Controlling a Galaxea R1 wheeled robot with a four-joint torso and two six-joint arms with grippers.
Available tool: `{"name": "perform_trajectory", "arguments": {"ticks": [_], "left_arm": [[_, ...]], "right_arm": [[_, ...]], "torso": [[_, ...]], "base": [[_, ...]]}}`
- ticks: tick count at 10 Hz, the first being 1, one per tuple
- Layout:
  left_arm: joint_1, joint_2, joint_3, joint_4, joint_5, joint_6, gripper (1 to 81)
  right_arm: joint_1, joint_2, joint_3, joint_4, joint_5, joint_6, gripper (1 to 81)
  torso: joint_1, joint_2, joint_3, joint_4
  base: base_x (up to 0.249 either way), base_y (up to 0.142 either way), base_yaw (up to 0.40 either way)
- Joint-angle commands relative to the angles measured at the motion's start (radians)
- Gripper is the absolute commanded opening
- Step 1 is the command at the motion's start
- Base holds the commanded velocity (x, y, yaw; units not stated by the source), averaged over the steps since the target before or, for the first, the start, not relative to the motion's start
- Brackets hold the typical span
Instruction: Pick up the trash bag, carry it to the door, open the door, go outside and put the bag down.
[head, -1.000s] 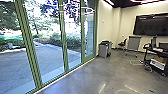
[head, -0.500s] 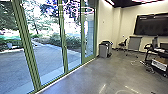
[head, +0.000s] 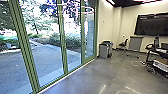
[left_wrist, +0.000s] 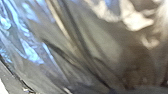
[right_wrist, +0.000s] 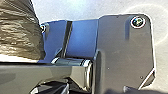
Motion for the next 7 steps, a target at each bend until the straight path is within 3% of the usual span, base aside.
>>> {"name": "perform_trajectory", "arguments": {"ticks": [1,7], "left_arm": [[-0.071,-0.004,0.000,0.007,0.054,0.000,1.0],[-0.071,-0.001,0.000,0.007,0.054,0.000,1.0]], "right_arm": [[0.055,0.003,0.004,-0.004,-0.063,-0.003,81.1],[0.058,0.007,0.004,-0.006,-0.063,-0.004,81.1]], "torso": [[0.000,0.000,0.000,0.000],[0.000,0.000,0.000,0.000]], "base": [[0.116,0.000,0.000],[0.123,0.000,0.000]]}}
